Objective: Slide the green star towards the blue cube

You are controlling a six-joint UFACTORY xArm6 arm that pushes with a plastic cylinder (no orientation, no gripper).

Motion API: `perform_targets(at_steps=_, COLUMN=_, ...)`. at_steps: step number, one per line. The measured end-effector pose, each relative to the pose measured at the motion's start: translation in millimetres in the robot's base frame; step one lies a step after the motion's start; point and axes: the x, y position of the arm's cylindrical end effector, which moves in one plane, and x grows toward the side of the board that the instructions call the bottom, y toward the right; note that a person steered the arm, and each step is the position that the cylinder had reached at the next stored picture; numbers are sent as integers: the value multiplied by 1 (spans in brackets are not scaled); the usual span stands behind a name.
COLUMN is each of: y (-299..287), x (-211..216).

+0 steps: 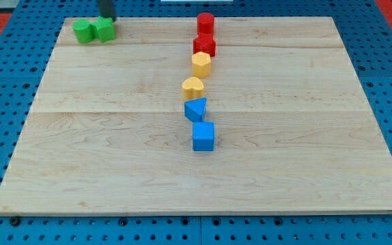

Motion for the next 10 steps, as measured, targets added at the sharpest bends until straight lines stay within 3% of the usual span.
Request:
perform_targets(at_steps=2, y=42, x=139)
perform_targets(at_steps=3, y=72, x=191)
perform_targets(at_steps=4, y=86, x=214)
perform_targets(at_steps=5, y=23, x=175)
perform_targets(at_steps=7, y=35, x=242)
perform_targets(at_steps=8, y=35, x=242)
perform_targets(at_steps=9, y=35, x=200)
perform_targets(at_steps=10, y=16, x=208)
